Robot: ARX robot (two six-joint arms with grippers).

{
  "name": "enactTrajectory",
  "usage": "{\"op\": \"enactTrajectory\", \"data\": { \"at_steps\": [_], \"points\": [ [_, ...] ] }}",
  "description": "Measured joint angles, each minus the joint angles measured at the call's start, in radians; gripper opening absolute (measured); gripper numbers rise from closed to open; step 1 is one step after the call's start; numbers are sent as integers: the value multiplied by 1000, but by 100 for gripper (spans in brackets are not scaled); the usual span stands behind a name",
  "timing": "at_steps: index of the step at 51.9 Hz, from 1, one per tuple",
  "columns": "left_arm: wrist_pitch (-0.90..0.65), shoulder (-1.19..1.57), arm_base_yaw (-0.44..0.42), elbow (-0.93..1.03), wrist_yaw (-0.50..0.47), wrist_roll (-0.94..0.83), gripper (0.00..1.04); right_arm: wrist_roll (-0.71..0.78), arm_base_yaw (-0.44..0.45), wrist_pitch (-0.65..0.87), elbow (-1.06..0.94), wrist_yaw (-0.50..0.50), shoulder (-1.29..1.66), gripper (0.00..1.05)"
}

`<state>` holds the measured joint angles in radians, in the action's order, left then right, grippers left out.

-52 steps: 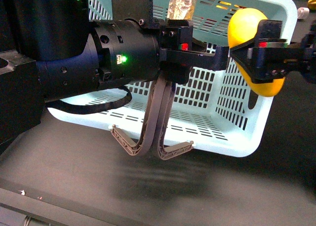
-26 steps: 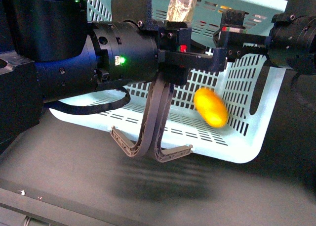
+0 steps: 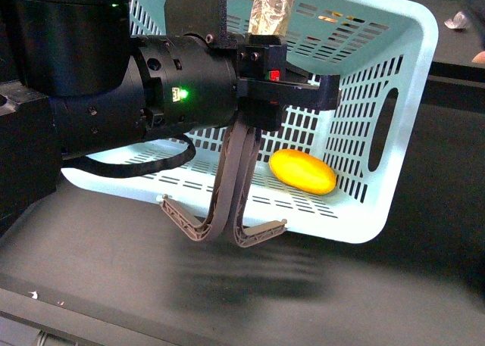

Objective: Pick mango with right arm and hold basket with left

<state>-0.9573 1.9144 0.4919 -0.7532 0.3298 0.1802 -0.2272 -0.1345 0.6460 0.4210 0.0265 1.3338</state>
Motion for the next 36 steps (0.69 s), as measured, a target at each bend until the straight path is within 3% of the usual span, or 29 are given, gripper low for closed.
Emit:
{"op": "enactTrajectory", "data": {
  "at_steps": [21, 32, 36],
  "points": [
    [0, 0, 1, 0, 8, 0, 8, -118, 60, -462, -246, -94, -732, 97],
    [0, 0, 1, 0, 4, 0, 8, -119, 60, -466, -247, -96, -772, 97],
    [0, 0, 0, 0, 4, 1, 8, -29, 103, -311, -299, -33, -779, 86]
  ]
}}
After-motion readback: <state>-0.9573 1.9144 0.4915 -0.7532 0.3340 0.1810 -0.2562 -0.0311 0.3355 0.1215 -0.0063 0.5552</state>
